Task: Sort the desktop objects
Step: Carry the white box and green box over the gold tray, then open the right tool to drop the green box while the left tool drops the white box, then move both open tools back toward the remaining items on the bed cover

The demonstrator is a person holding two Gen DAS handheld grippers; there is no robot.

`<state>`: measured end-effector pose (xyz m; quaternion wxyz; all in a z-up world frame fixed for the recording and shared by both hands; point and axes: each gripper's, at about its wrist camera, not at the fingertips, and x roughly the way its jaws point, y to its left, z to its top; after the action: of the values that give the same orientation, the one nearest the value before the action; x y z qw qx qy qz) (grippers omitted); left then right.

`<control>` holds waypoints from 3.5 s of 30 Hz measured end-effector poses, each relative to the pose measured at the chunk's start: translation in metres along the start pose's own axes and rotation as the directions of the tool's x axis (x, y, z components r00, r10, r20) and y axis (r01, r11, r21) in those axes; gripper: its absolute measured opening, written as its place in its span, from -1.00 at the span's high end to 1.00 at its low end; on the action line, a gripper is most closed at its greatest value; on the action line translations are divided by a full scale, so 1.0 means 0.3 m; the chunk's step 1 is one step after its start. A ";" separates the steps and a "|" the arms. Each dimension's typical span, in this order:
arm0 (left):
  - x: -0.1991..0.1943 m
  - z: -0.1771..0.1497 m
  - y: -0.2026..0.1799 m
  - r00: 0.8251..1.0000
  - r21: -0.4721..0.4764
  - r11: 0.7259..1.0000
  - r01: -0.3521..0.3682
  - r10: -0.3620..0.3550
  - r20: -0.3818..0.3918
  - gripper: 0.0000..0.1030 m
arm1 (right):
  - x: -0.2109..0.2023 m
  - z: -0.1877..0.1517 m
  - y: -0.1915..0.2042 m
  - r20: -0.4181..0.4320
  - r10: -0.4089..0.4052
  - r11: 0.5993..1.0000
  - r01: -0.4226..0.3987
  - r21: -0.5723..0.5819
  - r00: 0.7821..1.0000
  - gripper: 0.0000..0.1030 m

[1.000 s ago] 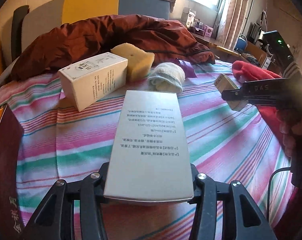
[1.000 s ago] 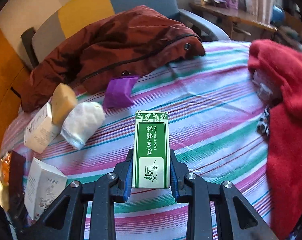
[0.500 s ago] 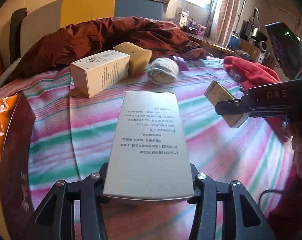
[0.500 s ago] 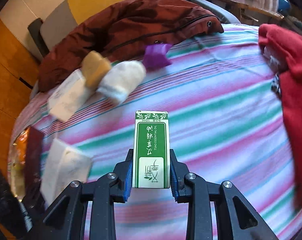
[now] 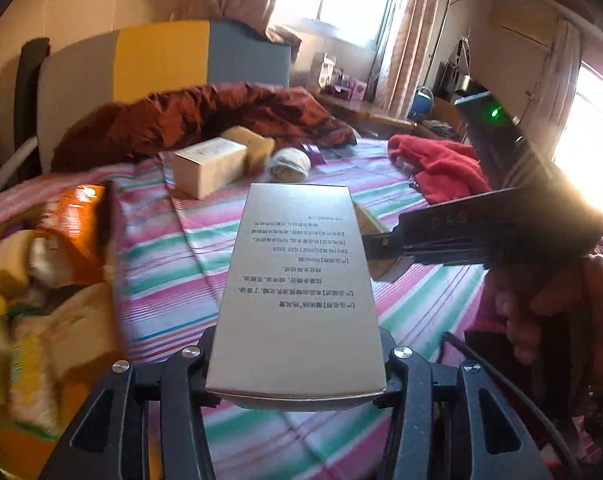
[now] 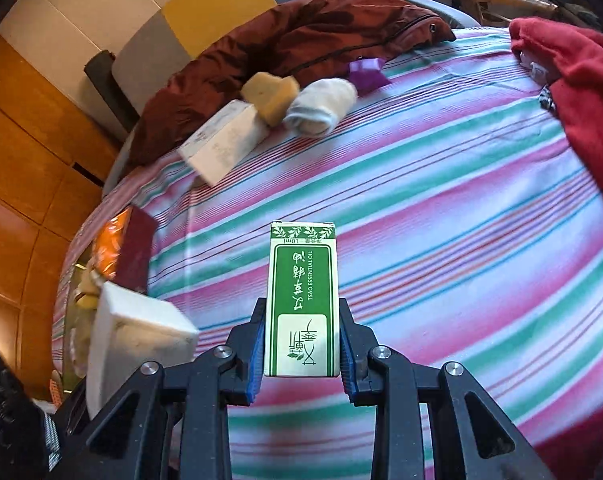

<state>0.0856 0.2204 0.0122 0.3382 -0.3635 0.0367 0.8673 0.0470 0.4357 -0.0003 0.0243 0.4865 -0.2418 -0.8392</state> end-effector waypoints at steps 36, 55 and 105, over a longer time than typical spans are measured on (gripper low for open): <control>-0.283 -0.232 0.650 0.967 -0.239 0.942 -0.236 0.203 -0.154 -0.02 | 0.186 -0.284 0.761 -0.186 0.123 0.884 -0.193 -0.426 0.975 0.13; -0.404 -0.245 0.748 0.944 -0.314 0.891 -0.328 0.300 -0.137 0.03 | 0.166 -0.284 0.721 -0.176 0.159 0.898 -0.216 -0.384 0.971 0.04; -0.387 -0.121 0.754 0.998 -0.502 0.864 -0.052 0.028 -0.057 -0.05 | 0.127 -0.225 0.657 -0.119 0.234 0.914 -0.260 -0.313 0.965 0.06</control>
<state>0.0276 -0.0298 0.0204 0.2129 -0.4587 -0.1748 0.8448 0.0446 0.2257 0.0261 0.2196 0.4741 -0.1584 -0.8378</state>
